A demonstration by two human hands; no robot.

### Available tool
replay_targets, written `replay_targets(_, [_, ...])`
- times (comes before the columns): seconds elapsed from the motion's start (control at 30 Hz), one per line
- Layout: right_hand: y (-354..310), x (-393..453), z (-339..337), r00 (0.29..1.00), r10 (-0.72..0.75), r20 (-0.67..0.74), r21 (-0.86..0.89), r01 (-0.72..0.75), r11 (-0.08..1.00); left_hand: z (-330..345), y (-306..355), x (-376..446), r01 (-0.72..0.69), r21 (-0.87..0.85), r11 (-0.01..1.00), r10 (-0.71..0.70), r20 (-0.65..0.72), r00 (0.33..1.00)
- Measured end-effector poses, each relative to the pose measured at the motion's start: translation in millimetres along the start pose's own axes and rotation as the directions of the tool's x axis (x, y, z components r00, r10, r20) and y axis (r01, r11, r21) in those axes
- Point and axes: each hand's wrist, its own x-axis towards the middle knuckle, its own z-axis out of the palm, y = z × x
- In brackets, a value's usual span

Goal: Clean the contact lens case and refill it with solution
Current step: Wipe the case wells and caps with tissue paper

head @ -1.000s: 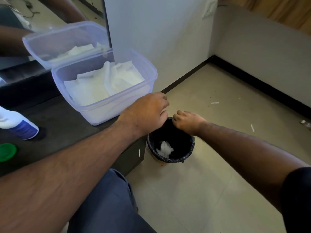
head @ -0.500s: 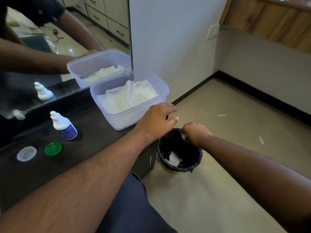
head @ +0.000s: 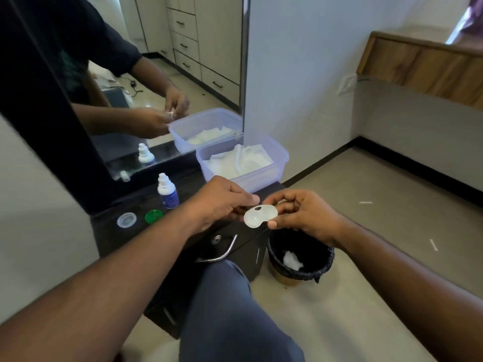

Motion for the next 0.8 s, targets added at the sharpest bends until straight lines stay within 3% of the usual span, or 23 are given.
replay_targets(0.17, [-20.9, 15.2, 47.9, 0.992, -0.108, 0.059, -0.171, 0.116, 0.978, -49.0, -1.1, -36.3, 0.145, -0.008, 0.989, -0.144, 0.084, 0.986])
replay_targets(0.3, [-37.8, 21.4, 67.5, 0.988, -0.124, 0.09, -0.356, 0.148, 0.923, -64.6, -14.3, -48.4, 0.108, -0.048, 0.993, -0.11, -0.044, 0.993])
replay_targets(0.4, [-63.1, 30.0, 60.3, 0.972, -0.228, -0.063, -0.489, 0.169, 0.856, -71.9, -28.1, -47.8, 0.077, -0.111, 0.991, -0.095, -0.17, 0.981])
replay_targets(0.5, [-86.6, 50.9, 40.9, 0.918, -0.333, -0.216, -0.564, 0.161, 0.81, -73.0, -41.0, -45.9, 0.065, -0.152, 0.986, -0.097, -0.211, 0.973])
replay_targets(0.6, [-90.2, 83.7, 24.3, 0.933, -0.275, -0.233, -0.664, 0.054, 0.746, -68.3, -51.0, -42.4, 0.057, -0.178, 0.982, -0.103, -0.257, 0.961])
replay_targets(0.8, [-76.7, 142.3, 21.8, 0.969, -0.018, -0.245, -0.798, -0.191, 0.571, -65.5, -62.8, -36.3, 0.001, -0.151, 0.988, -0.05, -0.318, 0.947])
